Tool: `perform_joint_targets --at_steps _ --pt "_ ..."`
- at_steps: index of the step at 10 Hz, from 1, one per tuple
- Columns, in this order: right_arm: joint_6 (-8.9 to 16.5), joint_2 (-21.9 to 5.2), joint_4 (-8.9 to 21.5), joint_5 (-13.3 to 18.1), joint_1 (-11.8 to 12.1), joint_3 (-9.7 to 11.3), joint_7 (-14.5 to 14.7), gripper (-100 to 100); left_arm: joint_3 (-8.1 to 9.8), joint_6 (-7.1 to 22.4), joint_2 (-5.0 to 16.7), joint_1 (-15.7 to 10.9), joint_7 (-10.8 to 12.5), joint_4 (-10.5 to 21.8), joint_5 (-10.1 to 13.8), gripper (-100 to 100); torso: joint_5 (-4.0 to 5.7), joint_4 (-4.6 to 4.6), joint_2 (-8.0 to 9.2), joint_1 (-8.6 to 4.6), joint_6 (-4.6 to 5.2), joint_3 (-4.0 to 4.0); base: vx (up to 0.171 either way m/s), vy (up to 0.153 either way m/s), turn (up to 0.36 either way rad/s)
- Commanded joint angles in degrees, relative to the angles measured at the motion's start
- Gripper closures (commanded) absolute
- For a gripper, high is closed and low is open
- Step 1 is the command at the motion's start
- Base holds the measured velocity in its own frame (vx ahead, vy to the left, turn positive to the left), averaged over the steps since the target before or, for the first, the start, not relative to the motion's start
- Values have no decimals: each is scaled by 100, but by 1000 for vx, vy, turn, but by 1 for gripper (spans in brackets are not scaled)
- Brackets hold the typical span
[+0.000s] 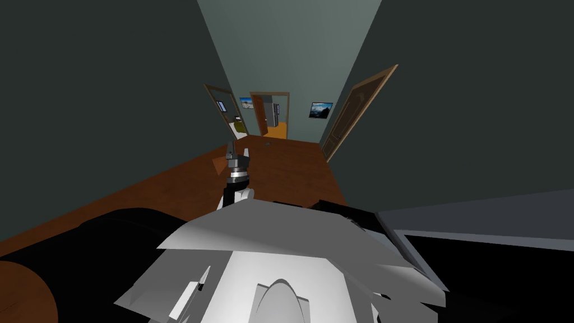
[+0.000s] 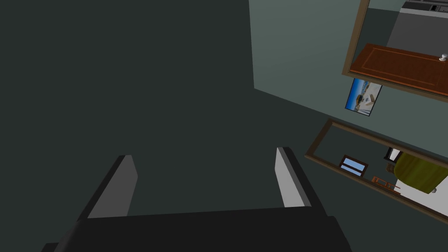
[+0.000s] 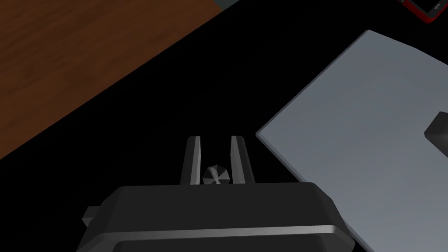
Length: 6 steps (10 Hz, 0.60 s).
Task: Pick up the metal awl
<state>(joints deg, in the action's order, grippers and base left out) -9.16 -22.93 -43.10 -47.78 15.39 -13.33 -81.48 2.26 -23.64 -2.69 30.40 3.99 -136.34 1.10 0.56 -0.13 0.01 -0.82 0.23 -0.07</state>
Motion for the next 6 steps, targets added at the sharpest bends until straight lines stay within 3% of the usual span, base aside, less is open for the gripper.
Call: perform_joint_targets --at_steps 1,4,5,6 --pt "260 66 -104 -124 -114 -155 286 100 0 0 0 0 0 0 0 0 0 0 0 0 0 0 -74 1 -64" --pt "260 66 -104 -124 -114 -155 633 100 0 0 0 0 0 0 0 0 2 0 -1 -1 -1 1 -22 0 12" --pt "542 165 -274 -400 -354 -394 812 100 0 0 0 0 0 0 0 0 1 -2 -8 -1 -1 -4 -76 -14 -146" --pt "567 165 -274 -400 -354 -394 866 100 0 0 0 0 0 0 0 0 3 2 6 -5 -2 4 -87 -5 -62"
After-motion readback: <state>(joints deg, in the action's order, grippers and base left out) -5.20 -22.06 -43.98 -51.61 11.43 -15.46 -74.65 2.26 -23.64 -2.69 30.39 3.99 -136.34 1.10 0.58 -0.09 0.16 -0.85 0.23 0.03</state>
